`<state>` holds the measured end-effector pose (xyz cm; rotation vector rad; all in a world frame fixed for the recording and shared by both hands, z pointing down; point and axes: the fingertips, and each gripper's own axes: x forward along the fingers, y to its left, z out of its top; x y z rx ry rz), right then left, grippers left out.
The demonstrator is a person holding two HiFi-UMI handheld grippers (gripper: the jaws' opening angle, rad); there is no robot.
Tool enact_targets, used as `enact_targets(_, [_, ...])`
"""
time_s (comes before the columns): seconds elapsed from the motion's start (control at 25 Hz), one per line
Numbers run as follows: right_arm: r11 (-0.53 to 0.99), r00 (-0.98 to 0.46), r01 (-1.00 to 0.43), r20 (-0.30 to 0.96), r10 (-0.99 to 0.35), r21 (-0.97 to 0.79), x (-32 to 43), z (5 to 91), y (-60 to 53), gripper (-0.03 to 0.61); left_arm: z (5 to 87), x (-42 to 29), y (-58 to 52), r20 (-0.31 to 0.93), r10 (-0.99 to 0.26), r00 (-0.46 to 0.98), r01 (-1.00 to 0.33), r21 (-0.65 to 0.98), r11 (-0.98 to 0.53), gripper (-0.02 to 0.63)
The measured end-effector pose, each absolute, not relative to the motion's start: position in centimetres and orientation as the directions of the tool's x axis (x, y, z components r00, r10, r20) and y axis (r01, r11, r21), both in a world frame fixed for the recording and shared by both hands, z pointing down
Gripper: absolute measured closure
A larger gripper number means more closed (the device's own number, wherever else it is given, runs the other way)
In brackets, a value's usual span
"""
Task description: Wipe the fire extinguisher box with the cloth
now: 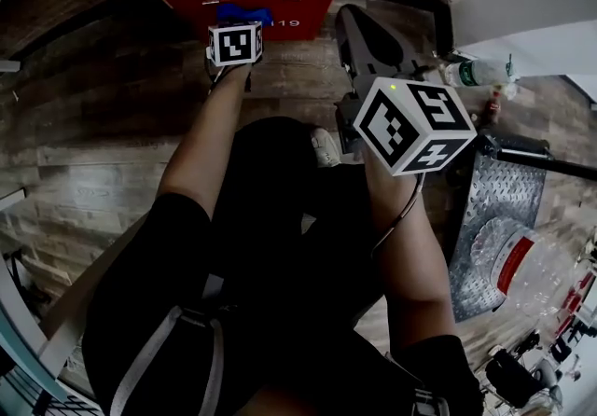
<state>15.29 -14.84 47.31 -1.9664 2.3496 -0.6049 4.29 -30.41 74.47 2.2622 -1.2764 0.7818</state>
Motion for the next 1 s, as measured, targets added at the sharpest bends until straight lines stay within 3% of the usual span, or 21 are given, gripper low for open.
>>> enact_targets(0.28, [0.187, -0.262, -0.936, 0.235, -0.936, -0.298, 12.7, 47.6, -16.0, 0.563, 73.1, -4.8, -33.5, 0.643, -0.707, 0.292, -0.930, 0.019, -0.367, 0.537])
enact_targets(0.48, [0.192, -0.266, -0.937, 0.243, -0.933, -0.291, 12.3, 47.7, -16.1, 0.563, 74.8, -7.8, -34.4, 0.673, -0.695, 0.252, -0.933, -0.023, -0.360, 0.537])
enact_targets(1.0, [0.107, -0.186, -0.953, 0.268, -0.945, -0.283, 16.4, 48.2, -13.8, 0.563, 82.0, 0.0, -32.0, 0.766, -0.553, 0.328, -0.886, 0.047, -0.461, 0.537])
